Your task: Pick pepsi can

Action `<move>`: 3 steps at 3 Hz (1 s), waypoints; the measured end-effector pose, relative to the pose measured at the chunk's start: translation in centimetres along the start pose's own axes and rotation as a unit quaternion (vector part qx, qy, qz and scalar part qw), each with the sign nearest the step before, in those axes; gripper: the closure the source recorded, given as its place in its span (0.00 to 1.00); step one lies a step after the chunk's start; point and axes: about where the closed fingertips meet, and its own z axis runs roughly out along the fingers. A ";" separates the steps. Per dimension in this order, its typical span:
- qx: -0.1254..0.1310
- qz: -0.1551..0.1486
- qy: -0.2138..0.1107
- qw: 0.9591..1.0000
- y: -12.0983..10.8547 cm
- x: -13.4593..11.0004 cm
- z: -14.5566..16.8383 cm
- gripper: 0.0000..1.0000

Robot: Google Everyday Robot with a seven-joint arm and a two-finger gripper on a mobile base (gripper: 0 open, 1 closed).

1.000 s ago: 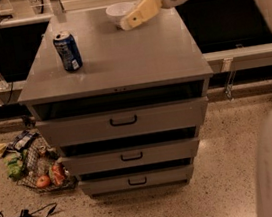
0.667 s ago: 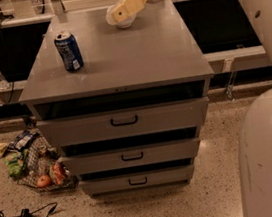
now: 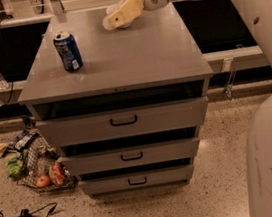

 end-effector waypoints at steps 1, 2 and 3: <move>-0.002 0.035 -0.028 0.999 0.8 1.9 4.3 0.00; -0.024 0.039 -0.039 0.998 1.5 3.8 8.8 0.00; -0.054 0.018 -0.035 0.998 1.9 4.7 12.6 0.00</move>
Offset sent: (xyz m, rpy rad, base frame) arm 0.0201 0.1245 -0.0873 0.1186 0.0411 0.1499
